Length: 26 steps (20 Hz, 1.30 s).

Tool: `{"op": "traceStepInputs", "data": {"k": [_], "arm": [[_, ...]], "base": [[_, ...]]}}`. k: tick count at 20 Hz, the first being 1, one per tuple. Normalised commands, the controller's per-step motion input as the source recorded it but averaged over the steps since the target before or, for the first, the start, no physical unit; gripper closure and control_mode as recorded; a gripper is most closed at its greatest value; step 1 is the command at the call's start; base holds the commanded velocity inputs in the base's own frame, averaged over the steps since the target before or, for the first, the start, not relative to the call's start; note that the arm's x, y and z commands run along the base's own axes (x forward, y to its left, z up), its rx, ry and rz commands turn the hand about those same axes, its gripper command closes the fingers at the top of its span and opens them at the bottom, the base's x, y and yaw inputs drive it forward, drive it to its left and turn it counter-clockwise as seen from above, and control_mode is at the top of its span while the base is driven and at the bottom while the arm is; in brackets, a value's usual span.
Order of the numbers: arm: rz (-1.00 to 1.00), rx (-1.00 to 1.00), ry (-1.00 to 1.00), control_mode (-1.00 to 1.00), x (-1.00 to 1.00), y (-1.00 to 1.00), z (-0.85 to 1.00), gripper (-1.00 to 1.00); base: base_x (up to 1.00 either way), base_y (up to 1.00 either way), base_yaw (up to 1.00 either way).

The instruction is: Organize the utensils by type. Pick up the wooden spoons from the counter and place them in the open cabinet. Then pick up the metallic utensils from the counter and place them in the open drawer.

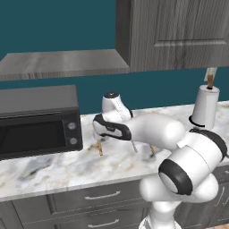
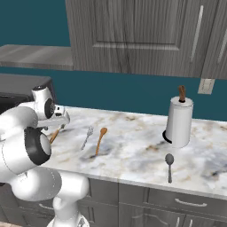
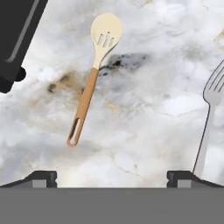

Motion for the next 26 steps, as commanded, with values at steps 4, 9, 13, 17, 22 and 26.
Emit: {"op": "traceStepInputs", "data": {"k": [4,9,13,17,22,26], "arm": [[0.0,0.0,-0.01,-1.0,0.37,0.06,-0.2,-1.0],[0.0,0.0,0.0,-1.0,0.34,0.1,-0.17,-1.0],[0.0,0.0,0.0,-1.0,0.29,0.23,-0.15,-1.0],[0.0,0.0,0.0,-1.0,0.14,0.23,-0.2,-1.0],[0.0,0.0,0.0,-1.0,0.18,0.16,-0.25,-1.0],[0.0,0.0,0.0,-1.0,0.18,0.05,-0.24,-1.0]], "base": [[0.0,0.0,0.0],[0.0,0.0,0.0],[0.0,0.0,0.0],[0.0,0.0,0.0],[0.0,0.0,0.0],[0.0,0.0,0.0]]}}
